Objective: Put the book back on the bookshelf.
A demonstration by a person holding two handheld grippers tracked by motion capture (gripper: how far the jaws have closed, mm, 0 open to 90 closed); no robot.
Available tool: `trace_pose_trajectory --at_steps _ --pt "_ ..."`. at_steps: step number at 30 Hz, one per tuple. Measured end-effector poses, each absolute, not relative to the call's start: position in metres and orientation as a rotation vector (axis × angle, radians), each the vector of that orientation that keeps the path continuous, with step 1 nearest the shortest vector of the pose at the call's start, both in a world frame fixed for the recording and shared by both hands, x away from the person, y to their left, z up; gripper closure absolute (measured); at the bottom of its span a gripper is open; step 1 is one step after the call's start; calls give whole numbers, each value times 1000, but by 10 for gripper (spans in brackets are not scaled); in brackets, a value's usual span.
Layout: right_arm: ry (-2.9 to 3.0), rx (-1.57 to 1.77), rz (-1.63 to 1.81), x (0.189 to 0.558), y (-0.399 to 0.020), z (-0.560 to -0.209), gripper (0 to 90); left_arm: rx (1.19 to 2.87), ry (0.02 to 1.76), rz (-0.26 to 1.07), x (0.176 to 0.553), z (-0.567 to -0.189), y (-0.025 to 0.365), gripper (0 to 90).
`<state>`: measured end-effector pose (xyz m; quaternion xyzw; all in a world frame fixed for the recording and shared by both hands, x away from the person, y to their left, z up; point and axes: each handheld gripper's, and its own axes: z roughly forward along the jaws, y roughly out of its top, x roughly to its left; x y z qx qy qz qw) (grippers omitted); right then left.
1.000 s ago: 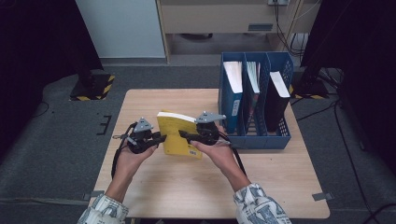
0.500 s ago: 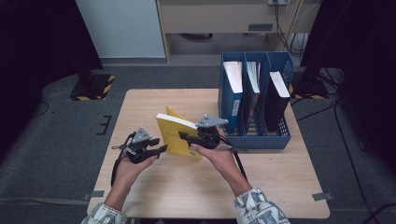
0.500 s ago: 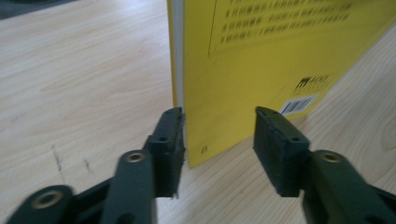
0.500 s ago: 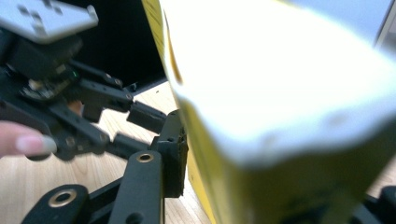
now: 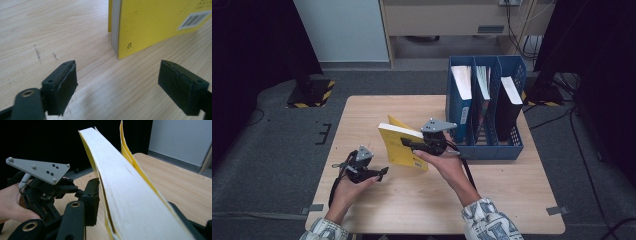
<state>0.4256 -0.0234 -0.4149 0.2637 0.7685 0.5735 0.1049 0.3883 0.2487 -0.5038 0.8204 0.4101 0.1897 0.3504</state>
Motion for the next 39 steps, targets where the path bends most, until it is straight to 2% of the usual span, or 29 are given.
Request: trace_pose_trajectory --at_steps 6,10,24,39 --pt "2261 768 1707 427 -23 -415 600 2140 1077 491 390 -508 253 49" --pt "2266 754 1708 427 -19 -416 601 2149 1075 481 391 -511 254 49" --pt "2242 753 1703 429 -20 -417 743 2175 1082 465 392 -514 254 55" --pt "2192 838 1738 426 -36 -406 751 2185 1137 441 397 -521 264 51"
